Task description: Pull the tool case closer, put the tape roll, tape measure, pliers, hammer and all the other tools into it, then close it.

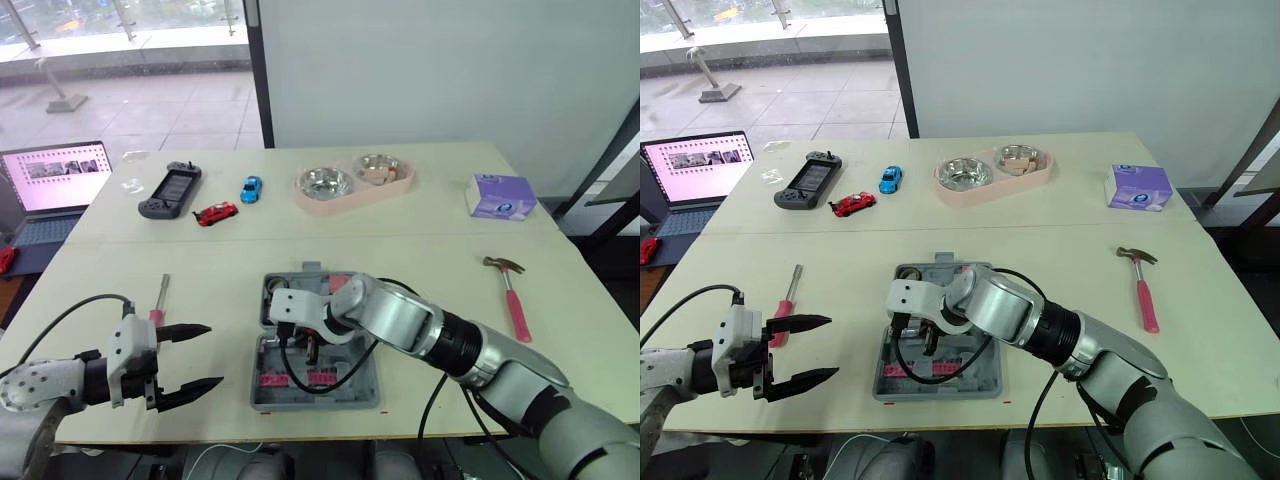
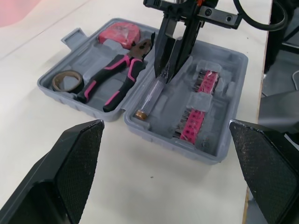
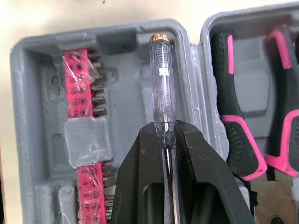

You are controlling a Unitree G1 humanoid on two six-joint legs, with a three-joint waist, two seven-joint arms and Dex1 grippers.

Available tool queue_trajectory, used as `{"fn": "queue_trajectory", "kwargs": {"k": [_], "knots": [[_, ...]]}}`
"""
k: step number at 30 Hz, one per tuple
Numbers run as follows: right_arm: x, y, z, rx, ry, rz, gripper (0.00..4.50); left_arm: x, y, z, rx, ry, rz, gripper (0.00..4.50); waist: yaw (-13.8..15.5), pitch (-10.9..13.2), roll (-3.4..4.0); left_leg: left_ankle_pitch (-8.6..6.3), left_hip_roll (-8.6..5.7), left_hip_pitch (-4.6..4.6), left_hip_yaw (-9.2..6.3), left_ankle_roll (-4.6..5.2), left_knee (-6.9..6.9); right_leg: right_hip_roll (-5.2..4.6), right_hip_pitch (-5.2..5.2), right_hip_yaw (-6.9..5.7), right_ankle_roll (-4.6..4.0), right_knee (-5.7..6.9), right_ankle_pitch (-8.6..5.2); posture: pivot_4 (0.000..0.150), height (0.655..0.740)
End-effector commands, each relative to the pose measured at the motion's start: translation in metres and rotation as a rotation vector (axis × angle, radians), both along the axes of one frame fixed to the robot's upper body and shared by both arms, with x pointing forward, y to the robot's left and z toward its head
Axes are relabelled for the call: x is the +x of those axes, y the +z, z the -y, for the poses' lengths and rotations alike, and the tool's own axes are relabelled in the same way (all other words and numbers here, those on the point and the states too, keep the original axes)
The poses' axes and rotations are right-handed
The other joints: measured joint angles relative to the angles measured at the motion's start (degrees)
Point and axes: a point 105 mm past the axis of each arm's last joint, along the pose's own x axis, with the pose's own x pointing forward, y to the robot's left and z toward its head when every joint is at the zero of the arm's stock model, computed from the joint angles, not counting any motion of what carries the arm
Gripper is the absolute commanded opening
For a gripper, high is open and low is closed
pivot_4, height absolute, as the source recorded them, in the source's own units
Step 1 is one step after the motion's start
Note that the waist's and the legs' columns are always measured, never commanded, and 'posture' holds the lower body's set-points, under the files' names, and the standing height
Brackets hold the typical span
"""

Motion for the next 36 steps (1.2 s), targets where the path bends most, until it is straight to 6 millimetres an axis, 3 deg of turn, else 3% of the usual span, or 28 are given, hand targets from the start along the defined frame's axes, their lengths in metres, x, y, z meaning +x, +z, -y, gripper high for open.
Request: {"fn": "queue_trajectory", "kwargs": {"k": [1, 16, 21, 24, 31, 34, 36], "knots": [[-0.001, 0.004, -0.008, 0.021, 0.037, 0.019, 0.04, 0.0, 0.01, 0.002, -0.001, -0.006, 0.033, 4.5, 0.0, 0.0, 0.0, 0.0, 0.0, 0.0, 0.0, 0.0, 0.0, 0.0, 0.0, 0.0, 0.0, 0.0, 0.0, 0.15, 0.7239], [0.0, 0.003, -0.009, 0.028, 0.045, 0.031, 0.04, -0.001, 0.008, 0.003, -0.004, 0.002, 0.012, 4.5, 0.0, 0.0, 0.01, 0.0, 0.0, 0.0, 0.0, 0.0, 0.0, 0.0, -0.01, 0.0, 0.0, 0.0, 0.0, 0.15, 0.7239], [0.002, 0.008, -0.009, 0.038, 0.042, 0.041, 2.17, -0.002, 0.008, 0.005, -0.015, 0.003, 0.002, 4.5, 0.0, 0.0, 0.01, 0.0, 0.0, 0.0, -0.01, 0.0, 0.0, 0.0, -0.01, 0.0, 0.0, 0.0, 0.0, 0.15, 0.7239], [0.002, 0.014, -0.01, 0.062, 0.039, 0.046, 3.71, -0.003, 0.007, 0.006, -0.017, 0.0, -0.001, 4.5, 0.0, 0.0, 0.01, 0.0, 0.0, 0.0, -0.01, 0.0, 0.0, 0.0, -0.01, 0.0, 0.0, 0.0, 0.0, 0.15, 0.7239], [0.0, 0.028, -0.01, 0.169, 0.032, 0.059, 3.71, -0.004, 0.007, 0.007, -0.02, -0.003, -0.007, 4.5, 0.0, 0.0, 0.0, 0.0, 0.0, -0.01, -0.02, 0.0, -0.01, 0.0, -0.01, 0.0, 0.0, -0.01, 0.0, 0.15, 0.7239], [0.003, 0.028, -0.007, 0.218, 0.017, 0.076, 2.85, -0.003, 0.007, 0.006, -0.021, 0.0, -0.008, 4.5, 0.1, 0.0, 0.0, 0.0, 0.0, -0.01, 0.0, 0.0, -0.01, 0.0, 0.01, 0.0, 0.0, -0.02, 0.0, 0.15, 0.7239], [-0.001, 0.03, -0.01, 0.304, 0.058, 0.068, 1.89, -0.003, 0.007, 0.006, -0.02, 0.001, -0.009, 4.5, 0.1, 0.0, 0.0, 0.0, 0.0, -0.01, 0.0, 0.0, -0.01, 0.0, 0.01, 0.0, 0.0, -0.02, 0.0, 0.15, 0.7239]]}}
